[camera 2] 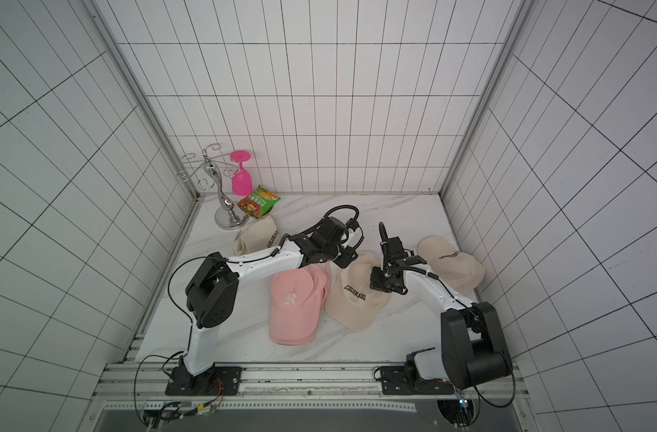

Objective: Stack the baseball caps by color
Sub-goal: Place the baseball cap at the center of the board.

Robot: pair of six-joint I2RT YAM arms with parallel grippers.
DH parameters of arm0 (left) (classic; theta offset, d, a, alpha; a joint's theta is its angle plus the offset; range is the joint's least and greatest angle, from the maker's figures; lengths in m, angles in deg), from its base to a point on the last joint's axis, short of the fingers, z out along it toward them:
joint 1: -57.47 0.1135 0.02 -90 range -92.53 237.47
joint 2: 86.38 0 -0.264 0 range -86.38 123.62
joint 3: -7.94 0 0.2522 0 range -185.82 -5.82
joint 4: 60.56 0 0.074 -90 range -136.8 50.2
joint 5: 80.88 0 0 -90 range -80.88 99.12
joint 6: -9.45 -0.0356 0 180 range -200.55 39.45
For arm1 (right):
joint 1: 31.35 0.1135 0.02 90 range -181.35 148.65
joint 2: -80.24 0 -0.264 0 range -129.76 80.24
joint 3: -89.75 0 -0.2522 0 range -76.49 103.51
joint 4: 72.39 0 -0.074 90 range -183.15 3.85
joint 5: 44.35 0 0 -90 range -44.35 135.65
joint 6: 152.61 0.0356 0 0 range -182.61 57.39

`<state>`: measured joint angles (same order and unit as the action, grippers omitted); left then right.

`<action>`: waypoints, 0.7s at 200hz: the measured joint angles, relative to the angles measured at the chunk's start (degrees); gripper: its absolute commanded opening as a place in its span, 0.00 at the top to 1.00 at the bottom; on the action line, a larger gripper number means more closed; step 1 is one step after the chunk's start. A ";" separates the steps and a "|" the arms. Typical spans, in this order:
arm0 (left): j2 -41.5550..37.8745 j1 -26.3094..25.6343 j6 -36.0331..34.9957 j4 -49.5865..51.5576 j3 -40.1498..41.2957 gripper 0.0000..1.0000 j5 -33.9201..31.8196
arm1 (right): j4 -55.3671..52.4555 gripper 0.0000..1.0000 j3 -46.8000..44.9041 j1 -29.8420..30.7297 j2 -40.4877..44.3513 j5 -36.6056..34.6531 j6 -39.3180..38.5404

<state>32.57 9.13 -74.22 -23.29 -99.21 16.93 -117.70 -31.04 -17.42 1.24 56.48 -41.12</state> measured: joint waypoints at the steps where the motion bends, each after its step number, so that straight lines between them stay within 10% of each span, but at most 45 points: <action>1: 0.17 0.07 -0.02 0.11 -0.11 0.59 0.11 | 0.02 1.00 0.00 0.00 0.00 0.00 0.00; 47: 4.81 1.18 -0.68 2.97 -2.19 1.00 7.37 | 0.11 1.00 0.00 0.07 0.04 -0.44 0.07; 140: 0.81 0.09 5.84 -1.03 7.21 1.00 10.64 | -0.76 1.00 1.38 0.09 -0.50 -2.32 -0.81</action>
<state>33.38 9.22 -68.38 -24.32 -91.99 27.58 -118.47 -29.66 -17.33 0.73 54.16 -41.93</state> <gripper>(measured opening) 0.049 0.050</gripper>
